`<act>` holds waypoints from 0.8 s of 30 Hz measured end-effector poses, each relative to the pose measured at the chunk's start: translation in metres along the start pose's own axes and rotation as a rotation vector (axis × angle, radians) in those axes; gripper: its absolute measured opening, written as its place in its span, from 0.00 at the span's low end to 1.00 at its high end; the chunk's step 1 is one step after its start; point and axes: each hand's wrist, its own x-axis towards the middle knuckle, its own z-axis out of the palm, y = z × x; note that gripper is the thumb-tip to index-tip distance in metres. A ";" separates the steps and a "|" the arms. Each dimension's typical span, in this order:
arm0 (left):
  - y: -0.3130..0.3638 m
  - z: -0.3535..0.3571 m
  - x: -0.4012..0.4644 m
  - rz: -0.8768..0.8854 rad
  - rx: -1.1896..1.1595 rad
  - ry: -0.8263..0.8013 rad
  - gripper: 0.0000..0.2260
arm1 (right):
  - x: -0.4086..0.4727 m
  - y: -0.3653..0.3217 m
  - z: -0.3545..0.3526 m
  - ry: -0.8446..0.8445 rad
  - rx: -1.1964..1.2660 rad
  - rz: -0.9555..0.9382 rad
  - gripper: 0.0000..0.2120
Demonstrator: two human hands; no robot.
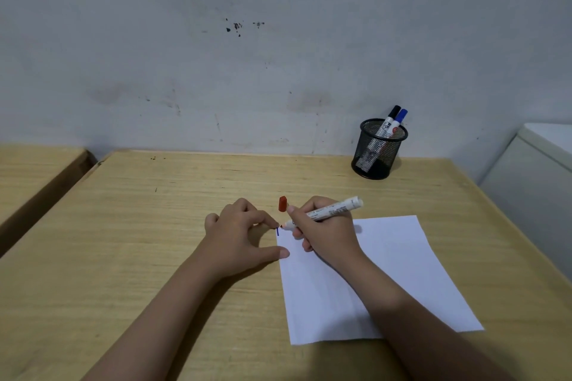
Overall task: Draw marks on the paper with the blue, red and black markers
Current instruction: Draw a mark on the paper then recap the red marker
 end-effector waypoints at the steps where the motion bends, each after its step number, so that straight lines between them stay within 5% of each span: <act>1: 0.001 0.000 0.000 -0.001 0.000 0.008 0.22 | 0.000 -0.001 0.000 -0.003 -0.010 -0.002 0.14; 18: 0.001 0.001 0.001 -0.016 -0.003 0.032 0.19 | 0.002 0.002 0.001 -0.019 -0.047 0.024 0.11; 24: -0.001 0.003 0.003 0.011 0.045 0.027 0.23 | 0.001 0.000 0.000 0.090 0.062 -0.011 0.13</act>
